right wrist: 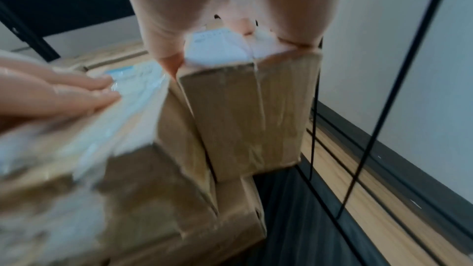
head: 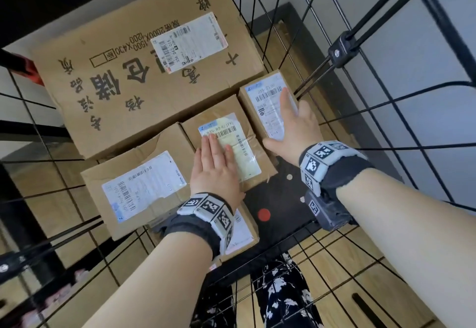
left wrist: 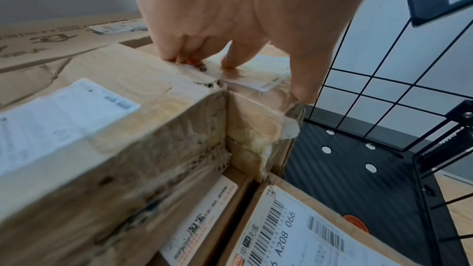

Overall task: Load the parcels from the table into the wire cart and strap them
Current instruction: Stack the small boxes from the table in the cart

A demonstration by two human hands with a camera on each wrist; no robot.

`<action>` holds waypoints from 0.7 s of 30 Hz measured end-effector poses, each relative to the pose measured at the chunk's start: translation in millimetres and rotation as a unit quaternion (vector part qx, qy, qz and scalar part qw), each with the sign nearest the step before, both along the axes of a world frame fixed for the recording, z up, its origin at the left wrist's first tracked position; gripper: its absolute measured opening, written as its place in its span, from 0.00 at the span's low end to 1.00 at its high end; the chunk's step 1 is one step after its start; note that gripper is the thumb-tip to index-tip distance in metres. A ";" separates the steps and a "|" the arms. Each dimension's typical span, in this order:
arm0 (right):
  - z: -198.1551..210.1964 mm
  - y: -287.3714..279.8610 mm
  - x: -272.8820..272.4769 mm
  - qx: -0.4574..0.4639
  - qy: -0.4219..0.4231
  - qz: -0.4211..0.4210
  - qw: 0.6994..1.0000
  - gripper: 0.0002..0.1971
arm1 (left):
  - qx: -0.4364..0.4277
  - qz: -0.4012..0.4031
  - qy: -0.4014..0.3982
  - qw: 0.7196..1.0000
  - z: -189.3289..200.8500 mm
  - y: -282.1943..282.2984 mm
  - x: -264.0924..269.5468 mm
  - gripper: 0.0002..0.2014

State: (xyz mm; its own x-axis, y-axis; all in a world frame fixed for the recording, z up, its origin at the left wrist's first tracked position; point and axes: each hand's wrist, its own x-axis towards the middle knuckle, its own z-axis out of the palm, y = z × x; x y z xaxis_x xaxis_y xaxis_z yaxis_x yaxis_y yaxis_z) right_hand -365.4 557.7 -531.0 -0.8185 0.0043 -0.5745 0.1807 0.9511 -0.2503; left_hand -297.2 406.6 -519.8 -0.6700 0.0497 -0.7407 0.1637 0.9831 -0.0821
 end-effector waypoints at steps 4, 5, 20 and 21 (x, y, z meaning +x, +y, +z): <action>2.7 -9.8 8.3 0.080 -0.003 0.054 0.995 0.42 | 0.002 -0.003 0.005 1.000 2.1 -0.1 1.8 0.49; 1.8 -12.0 11.3 0.090 -0.007 0.057 0.994 0.41 | 0.002 -0.004 0.004 1.000 2.0 0.2 1.7 0.49; 7.8 -3.0 3.7 0.133 -0.011 0.083 0.988 0.42 | 0.017 0.008 0.001 1.000 0.0 -0.2 -2.1 0.51; 9.1 -4.4 4.1 0.133 -0.016 0.077 0.988 0.43 | 0.023 0.009 0.000 1.000 2.2 -1.7 -2.9 0.51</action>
